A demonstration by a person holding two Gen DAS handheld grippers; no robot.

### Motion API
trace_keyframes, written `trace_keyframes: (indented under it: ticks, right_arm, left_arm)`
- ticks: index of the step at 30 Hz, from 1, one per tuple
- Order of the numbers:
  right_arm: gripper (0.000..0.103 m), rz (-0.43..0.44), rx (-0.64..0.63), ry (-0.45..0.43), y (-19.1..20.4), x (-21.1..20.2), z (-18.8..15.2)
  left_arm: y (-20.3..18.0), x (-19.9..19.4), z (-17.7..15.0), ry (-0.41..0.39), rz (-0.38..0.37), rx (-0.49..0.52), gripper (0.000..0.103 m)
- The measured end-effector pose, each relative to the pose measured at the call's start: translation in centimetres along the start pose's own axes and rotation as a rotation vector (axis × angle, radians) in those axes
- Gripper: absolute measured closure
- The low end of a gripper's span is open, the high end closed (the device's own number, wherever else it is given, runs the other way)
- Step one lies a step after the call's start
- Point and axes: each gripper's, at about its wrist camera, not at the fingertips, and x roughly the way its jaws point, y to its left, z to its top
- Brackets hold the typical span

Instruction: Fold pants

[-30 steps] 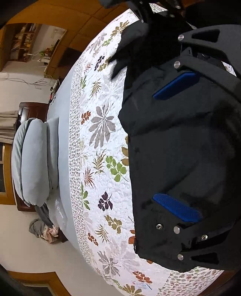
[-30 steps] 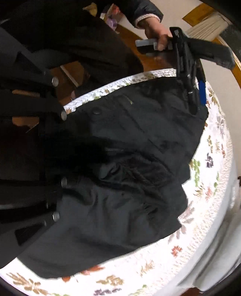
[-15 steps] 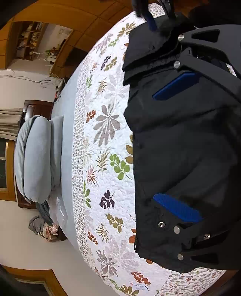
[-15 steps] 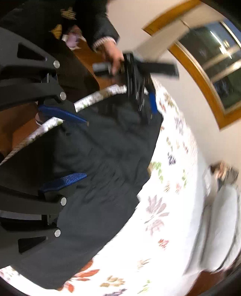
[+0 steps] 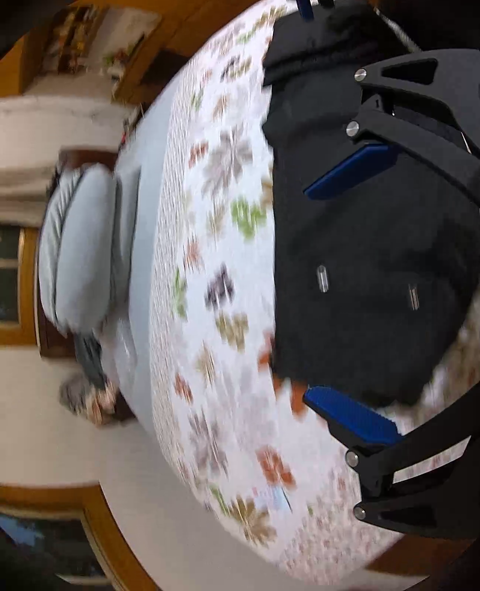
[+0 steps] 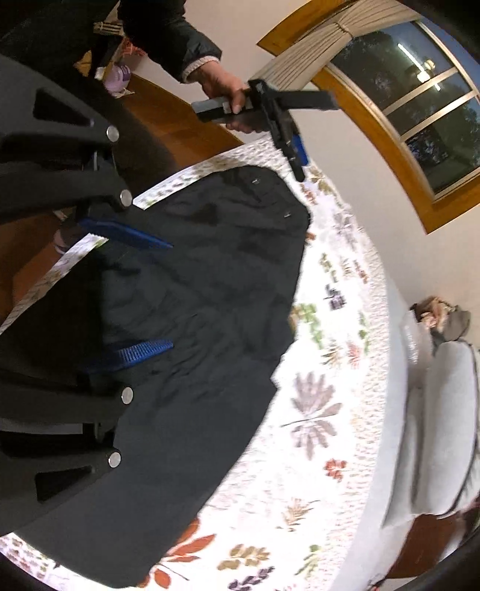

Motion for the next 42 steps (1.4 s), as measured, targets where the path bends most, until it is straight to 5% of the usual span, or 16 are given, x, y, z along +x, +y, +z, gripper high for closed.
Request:
trace_keyframes:
  ticks: [6,11,28,32,37,42]
  right_arm:
    - [0.041,0.016,-0.128,-0.052,6.7,3.1,3.9]
    - [0.041,0.07,-0.202,-0.037,11.1,8.2,6.3]
    - [0.041,-0.026,-0.152,0.105,10.2,15.4,5.6]
    - [0.041,-0.06,-0.157,0.17,9.7,17.6,4.6]
    - [0.041,-0.04,-0.151,0.129,9.6,16.1,4.9]
    - [0.041,-0.033,-0.157,0.097,9.7,14.3,5.2]
  left_arm:
    - [4.8,-1.6,0.2,-0.002,0.058,-0.087,0.002]
    - [6.7,-0.9,0.0,0.015,-0.003,-0.143,0.002]
    - [10.1,6.0,-3.4,0.113,-0.016,-0.134,0.002]
    - [11.8,6.9,-4.9,0.146,-0.102,-0.199,0.002]
    - [13.0,5.1,-5.5,0.133,-0.19,-0.266,0.002]
    - [13.5,5.2,-7.9,0.183,-0.333,-0.476,0.002]
